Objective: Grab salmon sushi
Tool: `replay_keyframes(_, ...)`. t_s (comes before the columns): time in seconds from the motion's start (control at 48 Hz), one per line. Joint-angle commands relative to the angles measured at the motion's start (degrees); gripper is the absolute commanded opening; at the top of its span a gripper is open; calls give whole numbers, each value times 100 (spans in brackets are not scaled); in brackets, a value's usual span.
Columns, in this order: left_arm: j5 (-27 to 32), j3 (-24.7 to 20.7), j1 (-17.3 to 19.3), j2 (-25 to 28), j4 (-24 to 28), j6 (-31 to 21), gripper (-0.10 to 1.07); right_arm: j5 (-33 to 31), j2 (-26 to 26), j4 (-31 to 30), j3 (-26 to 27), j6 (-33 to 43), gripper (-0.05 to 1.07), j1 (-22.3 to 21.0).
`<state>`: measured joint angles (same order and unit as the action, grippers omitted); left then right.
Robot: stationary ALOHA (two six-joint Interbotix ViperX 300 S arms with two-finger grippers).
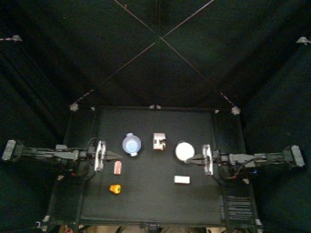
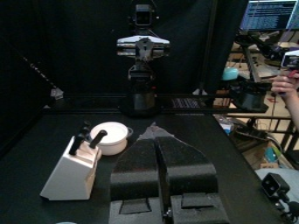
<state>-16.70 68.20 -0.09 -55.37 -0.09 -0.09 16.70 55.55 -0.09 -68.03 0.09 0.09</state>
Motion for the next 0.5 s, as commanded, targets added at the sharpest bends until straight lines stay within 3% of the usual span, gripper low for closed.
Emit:
replay_keyframes(0.0,-53,-325,-62,62,-44,0,-4,62,-88,-9,149,0,7,-53)
replay_keyframes(0.208,255,-668,-229,79,-422,18,-3,62,-193,-62,141,9,2,-141)
replay_keyframes(0.479,2479,-1793,-229,378,-1046,-9,-3,70,-246,-44,105,35,2,-176)
